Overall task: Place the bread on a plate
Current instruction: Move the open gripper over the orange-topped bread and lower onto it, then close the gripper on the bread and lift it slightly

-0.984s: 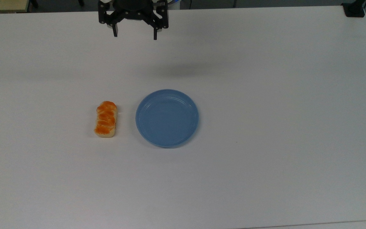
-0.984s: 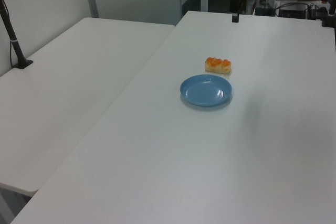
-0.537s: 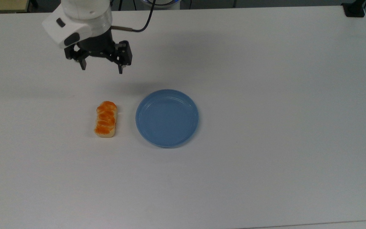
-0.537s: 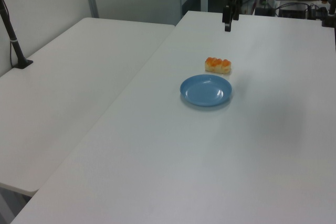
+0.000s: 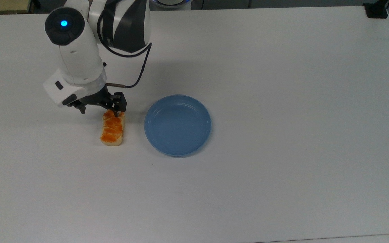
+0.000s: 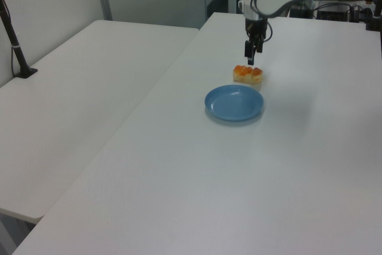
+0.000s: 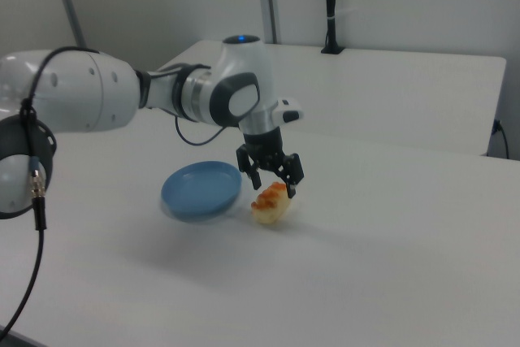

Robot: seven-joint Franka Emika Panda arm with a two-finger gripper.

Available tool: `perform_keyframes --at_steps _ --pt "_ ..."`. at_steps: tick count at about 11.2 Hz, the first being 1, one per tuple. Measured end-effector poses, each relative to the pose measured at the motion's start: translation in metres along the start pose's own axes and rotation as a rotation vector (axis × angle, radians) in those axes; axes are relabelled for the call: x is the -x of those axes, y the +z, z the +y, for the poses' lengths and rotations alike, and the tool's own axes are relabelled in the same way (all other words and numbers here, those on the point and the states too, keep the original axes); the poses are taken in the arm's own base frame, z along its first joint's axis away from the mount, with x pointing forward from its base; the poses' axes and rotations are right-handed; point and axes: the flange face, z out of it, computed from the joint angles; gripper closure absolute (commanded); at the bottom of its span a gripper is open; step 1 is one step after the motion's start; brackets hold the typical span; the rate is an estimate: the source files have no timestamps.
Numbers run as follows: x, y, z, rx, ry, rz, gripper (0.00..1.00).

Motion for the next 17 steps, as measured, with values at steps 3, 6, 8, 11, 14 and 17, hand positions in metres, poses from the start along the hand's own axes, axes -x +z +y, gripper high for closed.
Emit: perform_keyframes --at_steps 3,6,8,11,14,17 --pt "-0.006 0.017 -0.003 -0.023 0.011 0.014 0.04" --pt "-0.008 0.015 -0.006 -0.047 0.022 0.02 0.04" --pt "-0.008 0.025 -0.008 -0.05 0.02 0.007 0.11" --pt "-0.012 0.042 -0.01 -0.049 0.017 0.016 0.53" --pt "-0.017 0.05 -0.016 -0.049 0.009 0.047 0.58" --pt "-0.021 0.025 -0.022 -0.051 0.002 0.073 0.57"
